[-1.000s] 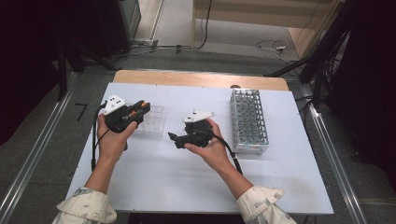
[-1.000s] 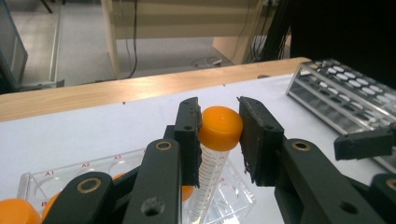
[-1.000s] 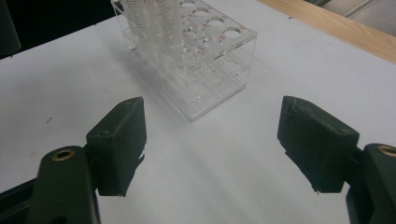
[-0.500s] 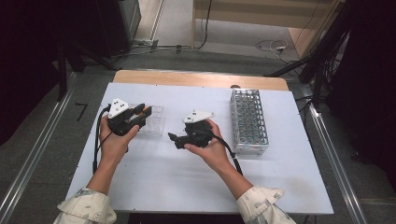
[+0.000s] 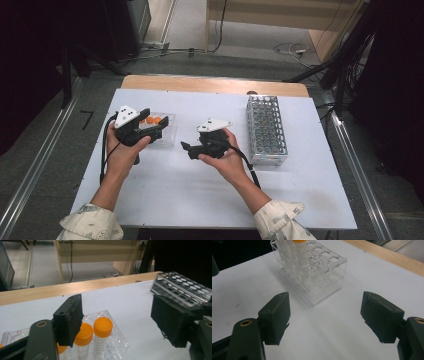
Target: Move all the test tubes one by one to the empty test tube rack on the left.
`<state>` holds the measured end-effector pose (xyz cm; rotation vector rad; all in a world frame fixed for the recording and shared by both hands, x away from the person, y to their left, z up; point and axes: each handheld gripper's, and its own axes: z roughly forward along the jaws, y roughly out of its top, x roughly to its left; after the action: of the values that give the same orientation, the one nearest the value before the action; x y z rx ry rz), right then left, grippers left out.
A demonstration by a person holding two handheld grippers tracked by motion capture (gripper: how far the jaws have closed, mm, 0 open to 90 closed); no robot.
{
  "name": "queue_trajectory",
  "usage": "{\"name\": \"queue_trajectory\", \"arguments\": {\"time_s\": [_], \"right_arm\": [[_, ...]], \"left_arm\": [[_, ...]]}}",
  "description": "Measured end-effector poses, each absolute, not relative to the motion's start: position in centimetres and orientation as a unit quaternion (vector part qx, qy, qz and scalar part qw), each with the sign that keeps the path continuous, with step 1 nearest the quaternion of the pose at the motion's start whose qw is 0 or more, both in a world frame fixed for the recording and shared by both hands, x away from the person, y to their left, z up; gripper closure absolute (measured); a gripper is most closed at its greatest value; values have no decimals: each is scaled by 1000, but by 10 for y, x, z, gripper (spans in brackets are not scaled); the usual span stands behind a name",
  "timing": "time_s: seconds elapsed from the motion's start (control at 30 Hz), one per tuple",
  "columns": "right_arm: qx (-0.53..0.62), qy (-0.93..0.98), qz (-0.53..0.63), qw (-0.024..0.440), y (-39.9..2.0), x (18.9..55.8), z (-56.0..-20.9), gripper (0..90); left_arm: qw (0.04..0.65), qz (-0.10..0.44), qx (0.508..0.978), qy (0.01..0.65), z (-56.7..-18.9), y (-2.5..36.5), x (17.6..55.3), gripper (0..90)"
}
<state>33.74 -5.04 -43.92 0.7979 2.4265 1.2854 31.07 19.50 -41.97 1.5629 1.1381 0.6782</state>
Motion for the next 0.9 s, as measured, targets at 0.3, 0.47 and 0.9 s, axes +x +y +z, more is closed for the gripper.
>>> {"name": "queue_trajectory", "arguments": {"time_s": [0.3, 0.47, 0.9], "right_arm": [[290, 830, 452, 149, -69, 337, -434, 222], [298, 824, 452, 163, -89, 334, -430, 221], [339, 802, 454, 189, -148, 327, -428, 221]], "left_arm": [[508, 279, 656, 483, -418, 192, 296, 224], [505, 289, 649, 491, -422, 196, 282, 223], [477, 289, 657, 508, -451, 211, 253, 206]]}}
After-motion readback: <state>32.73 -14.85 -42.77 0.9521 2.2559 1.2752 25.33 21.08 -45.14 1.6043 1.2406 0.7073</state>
